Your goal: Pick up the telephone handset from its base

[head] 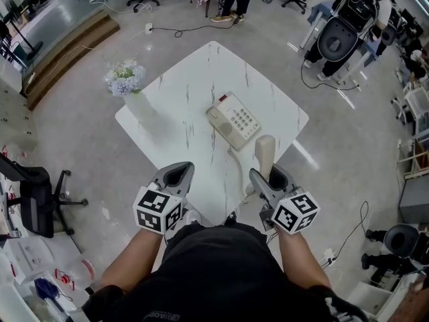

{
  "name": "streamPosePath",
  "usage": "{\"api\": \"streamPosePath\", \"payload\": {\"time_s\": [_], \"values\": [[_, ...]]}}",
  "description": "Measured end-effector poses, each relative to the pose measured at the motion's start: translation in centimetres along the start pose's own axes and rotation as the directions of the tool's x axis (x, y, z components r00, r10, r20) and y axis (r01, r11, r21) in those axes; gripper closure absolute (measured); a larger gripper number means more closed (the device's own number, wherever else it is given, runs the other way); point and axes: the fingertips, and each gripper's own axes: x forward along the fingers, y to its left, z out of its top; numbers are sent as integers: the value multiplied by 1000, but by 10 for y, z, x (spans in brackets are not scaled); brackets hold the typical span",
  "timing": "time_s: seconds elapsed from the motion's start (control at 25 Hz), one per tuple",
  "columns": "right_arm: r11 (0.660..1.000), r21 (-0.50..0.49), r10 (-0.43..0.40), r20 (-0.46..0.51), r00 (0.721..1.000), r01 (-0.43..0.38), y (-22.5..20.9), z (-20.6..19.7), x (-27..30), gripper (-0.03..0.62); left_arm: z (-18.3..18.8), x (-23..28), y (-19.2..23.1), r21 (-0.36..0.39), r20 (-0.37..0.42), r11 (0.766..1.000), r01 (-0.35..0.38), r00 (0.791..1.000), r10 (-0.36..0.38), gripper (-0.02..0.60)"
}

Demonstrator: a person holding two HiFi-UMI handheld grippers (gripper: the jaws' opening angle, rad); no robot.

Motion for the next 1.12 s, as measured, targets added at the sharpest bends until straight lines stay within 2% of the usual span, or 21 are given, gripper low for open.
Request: {"api": "streamPosePath", "payload": {"time_s": [1.12], "values": [[1000,-18,9,-32,999,-10,2,-7,2,384,-1,5,-1,3,-5,1000,12,1000,-12,580]]}}
